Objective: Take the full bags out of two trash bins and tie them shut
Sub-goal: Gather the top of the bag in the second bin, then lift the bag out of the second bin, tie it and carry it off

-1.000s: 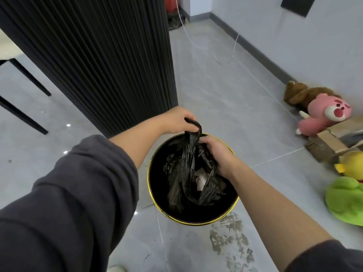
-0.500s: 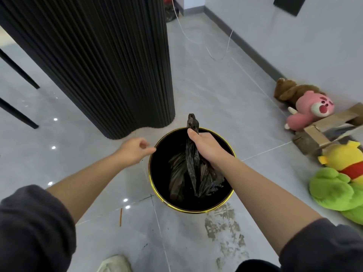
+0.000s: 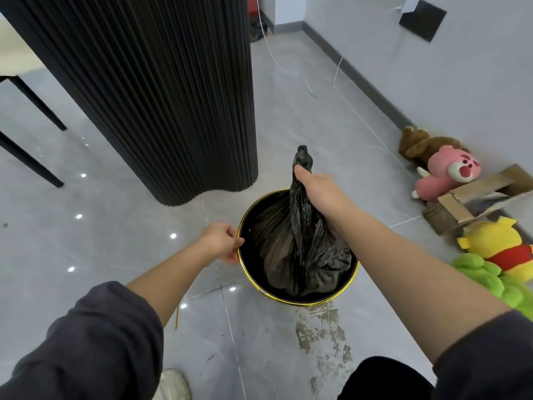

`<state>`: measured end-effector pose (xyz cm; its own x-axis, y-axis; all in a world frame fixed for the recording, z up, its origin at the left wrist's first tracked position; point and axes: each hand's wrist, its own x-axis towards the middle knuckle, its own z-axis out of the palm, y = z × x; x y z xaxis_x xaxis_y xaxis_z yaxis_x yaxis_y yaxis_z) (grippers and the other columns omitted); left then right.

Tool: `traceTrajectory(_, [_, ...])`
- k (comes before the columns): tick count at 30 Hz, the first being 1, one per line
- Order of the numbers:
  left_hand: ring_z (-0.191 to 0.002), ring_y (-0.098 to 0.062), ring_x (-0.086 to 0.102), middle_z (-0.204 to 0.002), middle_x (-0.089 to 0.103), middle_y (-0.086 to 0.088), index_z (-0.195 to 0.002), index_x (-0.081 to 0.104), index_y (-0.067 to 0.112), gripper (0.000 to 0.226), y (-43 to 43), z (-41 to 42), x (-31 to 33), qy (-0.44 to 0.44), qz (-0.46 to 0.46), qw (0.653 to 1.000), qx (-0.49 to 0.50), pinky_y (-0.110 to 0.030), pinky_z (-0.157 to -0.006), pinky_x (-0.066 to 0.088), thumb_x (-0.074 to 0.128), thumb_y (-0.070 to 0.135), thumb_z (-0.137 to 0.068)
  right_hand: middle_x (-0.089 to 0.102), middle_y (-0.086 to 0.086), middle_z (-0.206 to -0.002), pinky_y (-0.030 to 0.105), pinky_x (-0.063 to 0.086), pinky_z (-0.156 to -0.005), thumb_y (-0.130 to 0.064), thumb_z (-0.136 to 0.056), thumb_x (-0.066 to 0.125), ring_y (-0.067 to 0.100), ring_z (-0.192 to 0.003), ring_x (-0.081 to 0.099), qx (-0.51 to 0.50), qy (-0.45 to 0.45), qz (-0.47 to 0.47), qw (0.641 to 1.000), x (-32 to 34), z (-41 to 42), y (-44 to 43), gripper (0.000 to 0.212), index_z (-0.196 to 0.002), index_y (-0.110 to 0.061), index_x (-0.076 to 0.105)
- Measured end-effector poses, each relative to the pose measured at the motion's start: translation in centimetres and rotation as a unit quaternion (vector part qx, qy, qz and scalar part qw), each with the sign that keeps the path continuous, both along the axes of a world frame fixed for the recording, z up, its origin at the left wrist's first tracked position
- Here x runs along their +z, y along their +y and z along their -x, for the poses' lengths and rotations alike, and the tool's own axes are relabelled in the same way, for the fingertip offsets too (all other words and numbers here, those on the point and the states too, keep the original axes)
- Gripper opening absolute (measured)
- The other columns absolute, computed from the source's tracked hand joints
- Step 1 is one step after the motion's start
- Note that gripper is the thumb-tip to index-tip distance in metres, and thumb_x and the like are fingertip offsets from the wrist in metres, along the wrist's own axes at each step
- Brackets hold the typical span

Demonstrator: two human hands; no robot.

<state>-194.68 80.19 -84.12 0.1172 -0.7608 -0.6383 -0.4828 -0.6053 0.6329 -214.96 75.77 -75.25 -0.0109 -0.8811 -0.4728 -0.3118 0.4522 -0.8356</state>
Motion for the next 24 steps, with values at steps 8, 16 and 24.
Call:
traceTrajectory(8, [-0.072, -0.028, 0.065, -0.088, 0.064, -0.014, -0.105, 0.057, 0.004, 0.014, 0.5, 4.3, 0.5, 0.050, 0.036, 0.996, 0.070, -0.047, -0.078, 0.057, 0.056, 0.013, -0.093, 0.067, 0.010, -0.081, 0.027, 0.052, -0.058, -0.044, -0.093, 0.053, 0.022, -0.063, 0.066, -0.047, -0.106, 0.018, 0.993, 5.5, 1.8, -1.4, 0.039, -0.093, -0.006, 0.061])
traceTrajectory(16, [-0.091, -0.019, 0.061, -0.111, 0.060, -0.007, -0.124, 0.051, 0.012, 0.029, 2.7, 3.4, 8.3, 0.153, 0.131, 0.968, 0.148, -0.037, -0.071, 0.054, 0.043, 0.024, -0.099, 0.064, 0.011, -0.083, 0.032, 0.053, -0.062, -0.040, -0.094, 0.052, 0.026, -0.070, 0.064, -0.065, -0.245, -0.004, 0.967, 10.4, -2.4, -1.0, 0.038, -0.108, -0.005, 0.056])
traceTrajectory(24, [-0.093, -0.018, 0.059, -0.109, 0.062, 0.001, -0.099, 0.063, 0.028, 0.030, 4.2, -5.5, 13.0, 0.080, 0.210, 0.953, 0.203, -0.033, -0.081, 0.044, 0.042, 0.048, -0.094, 0.067, 0.011, -0.090, 0.041, 0.056, -0.080, -0.039, -0.096, 0.049, 0.028, -0.082, 0.066, 0.003, -0.317, -0.047, 0.947, 13.0, -10.6, 2.5, 0.033, -0.097, -0.008, 0.060])
